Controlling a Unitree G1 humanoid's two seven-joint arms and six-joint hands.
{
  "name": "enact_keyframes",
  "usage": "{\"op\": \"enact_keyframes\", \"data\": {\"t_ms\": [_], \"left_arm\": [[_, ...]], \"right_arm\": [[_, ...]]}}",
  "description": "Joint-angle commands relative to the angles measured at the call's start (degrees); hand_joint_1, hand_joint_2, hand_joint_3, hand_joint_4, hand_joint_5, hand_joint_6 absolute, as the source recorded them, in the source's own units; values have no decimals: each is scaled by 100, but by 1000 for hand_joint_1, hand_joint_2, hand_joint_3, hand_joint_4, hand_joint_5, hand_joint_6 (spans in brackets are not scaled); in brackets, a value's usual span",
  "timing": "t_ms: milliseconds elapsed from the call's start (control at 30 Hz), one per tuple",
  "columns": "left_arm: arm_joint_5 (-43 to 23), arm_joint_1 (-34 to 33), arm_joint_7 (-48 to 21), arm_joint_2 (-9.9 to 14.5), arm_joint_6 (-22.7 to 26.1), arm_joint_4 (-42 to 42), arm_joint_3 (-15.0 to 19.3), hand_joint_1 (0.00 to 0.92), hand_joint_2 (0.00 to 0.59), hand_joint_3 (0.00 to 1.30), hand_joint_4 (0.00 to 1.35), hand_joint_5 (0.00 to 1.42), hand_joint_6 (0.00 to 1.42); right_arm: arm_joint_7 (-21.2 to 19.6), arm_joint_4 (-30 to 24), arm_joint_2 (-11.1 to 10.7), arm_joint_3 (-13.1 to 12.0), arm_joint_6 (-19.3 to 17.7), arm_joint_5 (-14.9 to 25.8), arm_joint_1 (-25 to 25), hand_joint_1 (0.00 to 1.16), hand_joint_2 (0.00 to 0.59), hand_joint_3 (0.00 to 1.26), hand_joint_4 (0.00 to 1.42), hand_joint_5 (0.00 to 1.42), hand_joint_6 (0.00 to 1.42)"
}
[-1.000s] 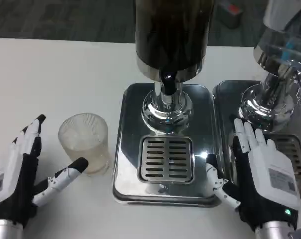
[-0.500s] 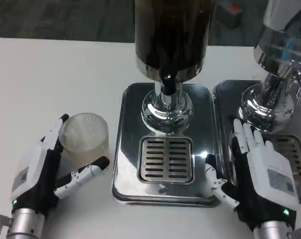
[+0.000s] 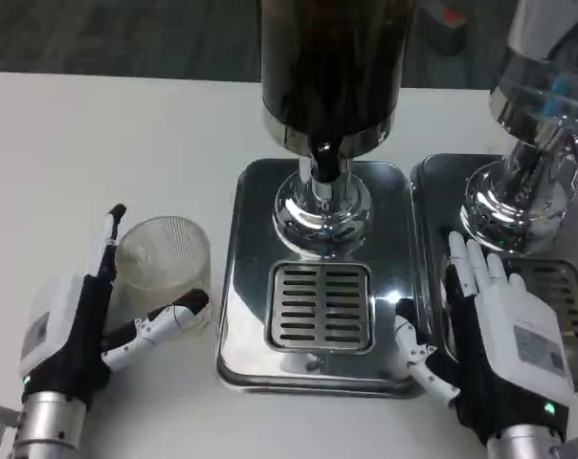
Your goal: Grasp the cup under the faucet to collect the drink, then remove the cup.
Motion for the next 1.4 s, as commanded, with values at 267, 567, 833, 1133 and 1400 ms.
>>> {"op": "enact_keyframes", "data": {"t_ms": [267, 567, 833, 1133, 1400], "left_arm": [[69, -95, 311, -41, -294, 292, -130, 354, 86, 448, 592, 831, 791], [111, -102, 594, -42, -367, 332, -136, 357, 90, 442, 591, 827, 789], [303, 37, 1314, -39, -617, 52, -42, 391, 112, 473, 629, 860, 805], [440, 8, 1519, -29, -736, -128, -25, 504, 94, 541, 679, 895, 847], [645, -154, 1508, -98, -797, -264, -161, 511, 87, 543, 679, 894, 849]], "right_arm": [[5, -42, 62, -47, 90, 61, -3, 330, 440, 0, 0, 14, 23], [12, -3, 47, -73, 62, 115, -48, 331, 438, 0, 0, 15, 29], [1, -8, 38, -56, 65, 119, -42, 340, 433, 0, 0, 15, 31], [-69, -23, 56, -55, 71, 86, -18, 341, 436, 0, 0, 11, 32], [-199, -43, 72, -69, 87, 40, -6, 349, 433, 0, 0, 0, 1]]}}
